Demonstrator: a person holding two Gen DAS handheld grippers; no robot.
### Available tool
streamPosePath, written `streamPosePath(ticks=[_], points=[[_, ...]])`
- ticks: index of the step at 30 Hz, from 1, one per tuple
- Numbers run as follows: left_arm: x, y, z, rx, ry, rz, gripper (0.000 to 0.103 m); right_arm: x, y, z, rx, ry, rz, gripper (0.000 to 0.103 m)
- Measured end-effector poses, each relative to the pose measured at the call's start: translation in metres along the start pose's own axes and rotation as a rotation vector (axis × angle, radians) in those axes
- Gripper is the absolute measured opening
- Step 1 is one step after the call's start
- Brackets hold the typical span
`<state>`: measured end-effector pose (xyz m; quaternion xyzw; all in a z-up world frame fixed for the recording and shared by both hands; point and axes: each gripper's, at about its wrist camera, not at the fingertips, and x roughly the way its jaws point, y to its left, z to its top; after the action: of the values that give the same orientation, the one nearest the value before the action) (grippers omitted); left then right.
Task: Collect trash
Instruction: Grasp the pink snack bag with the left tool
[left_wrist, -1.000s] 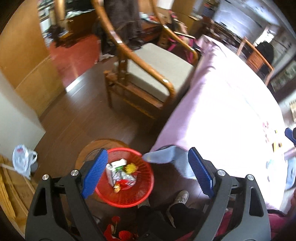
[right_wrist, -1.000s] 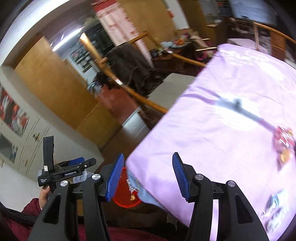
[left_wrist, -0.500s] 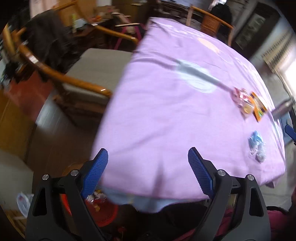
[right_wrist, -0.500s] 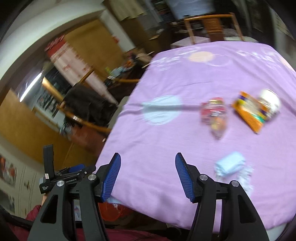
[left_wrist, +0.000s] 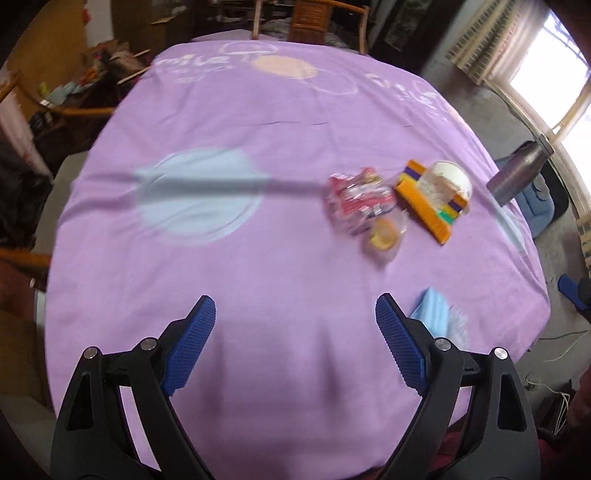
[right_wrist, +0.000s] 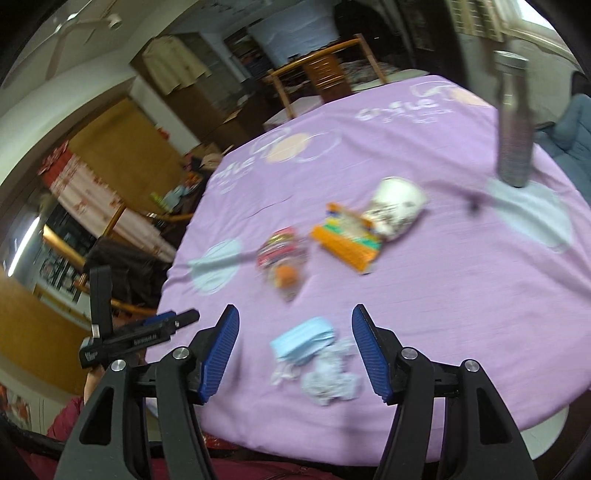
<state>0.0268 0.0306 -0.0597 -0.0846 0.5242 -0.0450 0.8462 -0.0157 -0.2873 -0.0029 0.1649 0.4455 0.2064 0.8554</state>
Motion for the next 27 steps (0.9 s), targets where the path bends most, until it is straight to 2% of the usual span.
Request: streamPosePath(ticks=[8, 12, 17, 19, 20, 22, 27], points=[[0.067, -0.053, 0.066, 0.069, 0.042, -0.031, 0.089, -0.016, -0.066, 0.005, 0.08, -0.027, -0.092, 0.066], [0.102, -0.062, 0.083, 0.059, 0.092, -0.039, 0.089, -0.02, -0.095, 0.003, 0.142, -0.022, -0.139, 0.067], [0.133, -0.063, 0.094, 0.056, 0.115, -0.012, 0.089, -0.018, -0.109, -0.002, 0.175, -0.008, -0.168, 0.068], [0.136, -0.057, 0.095, 0.043, 0.105, 0.008, 0.086, -0.016, -0.112, -0.001, 0.177, -0.003, -0.165, 0.068], [0.135, -0.051, 0.093, 0.028, 0.096, 0.012, 0.078, -0.016, -0.111, -0.001, 0.176, -0.001, -0.161, 0.068], [0.129, -0.038, 0.09, 0.008, 0.091, 0.019, 0.069, -0.011, -0.108, 0.002, 0.16, 0.007, -0.143, 0.068], [0.093, 0.019, 0.064, -0.092, 0.074, 0.054, 0.067, 0.013, -0.083, 0.014, 0.09, 0.042, -0.076, 0.068]])
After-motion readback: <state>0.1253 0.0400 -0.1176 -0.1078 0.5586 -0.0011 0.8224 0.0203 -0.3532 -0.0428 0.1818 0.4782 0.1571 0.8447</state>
